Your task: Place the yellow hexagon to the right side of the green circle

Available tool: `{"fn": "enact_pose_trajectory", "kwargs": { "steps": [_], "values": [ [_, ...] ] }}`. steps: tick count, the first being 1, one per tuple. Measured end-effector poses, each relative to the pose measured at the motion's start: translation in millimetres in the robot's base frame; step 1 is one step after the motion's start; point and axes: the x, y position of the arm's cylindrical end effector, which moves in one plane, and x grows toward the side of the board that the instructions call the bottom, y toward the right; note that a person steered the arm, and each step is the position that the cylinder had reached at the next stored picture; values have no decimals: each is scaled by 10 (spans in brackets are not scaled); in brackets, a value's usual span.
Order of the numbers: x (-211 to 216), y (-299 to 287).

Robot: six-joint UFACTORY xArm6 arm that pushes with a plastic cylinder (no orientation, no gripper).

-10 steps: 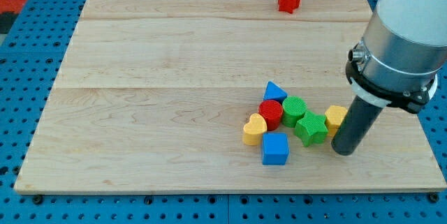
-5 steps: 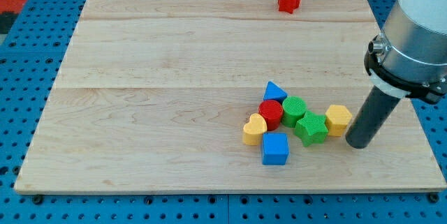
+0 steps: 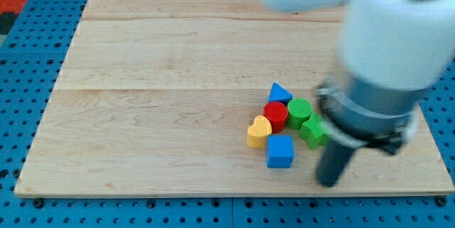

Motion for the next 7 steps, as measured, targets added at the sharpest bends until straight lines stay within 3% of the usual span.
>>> {"fn": "enact_pose_trajectory", "kwargs": {
  "steps": [2,5,7],
  "values": [
    [-678,437],
    [-997,-33],
    [-1726,57]
  ]
}}
